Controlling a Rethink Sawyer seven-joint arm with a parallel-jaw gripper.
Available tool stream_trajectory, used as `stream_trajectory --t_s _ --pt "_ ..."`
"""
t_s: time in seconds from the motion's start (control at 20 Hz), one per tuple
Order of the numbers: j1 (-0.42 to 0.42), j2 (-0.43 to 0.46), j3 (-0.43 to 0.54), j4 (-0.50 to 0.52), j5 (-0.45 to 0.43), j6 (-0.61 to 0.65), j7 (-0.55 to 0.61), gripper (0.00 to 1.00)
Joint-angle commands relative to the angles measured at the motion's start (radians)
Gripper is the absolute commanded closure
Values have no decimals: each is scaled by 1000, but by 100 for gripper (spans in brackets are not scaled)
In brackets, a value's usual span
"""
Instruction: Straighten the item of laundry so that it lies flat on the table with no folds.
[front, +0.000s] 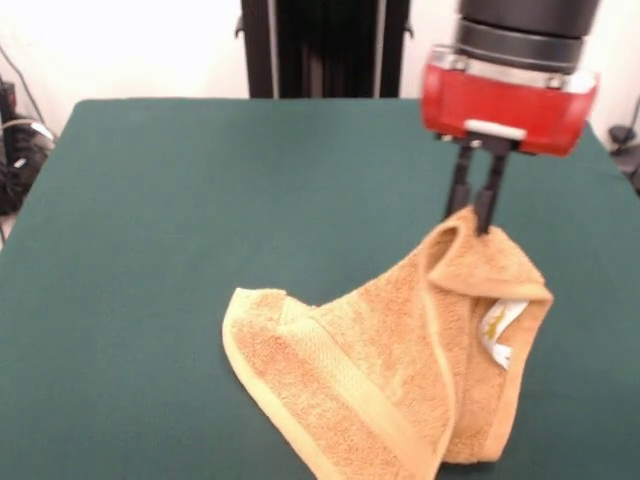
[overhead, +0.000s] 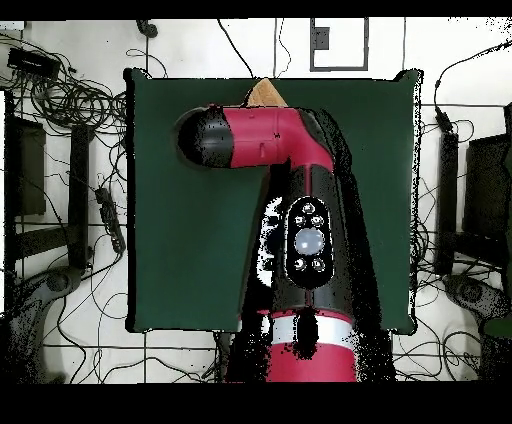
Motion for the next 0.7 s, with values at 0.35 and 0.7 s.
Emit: stream_trajectory --t_s 0.35,0.7 --pt "154 -34 -125 183 113 28 377 100" --pt "203 -18 -177 197 153 0 415 100"
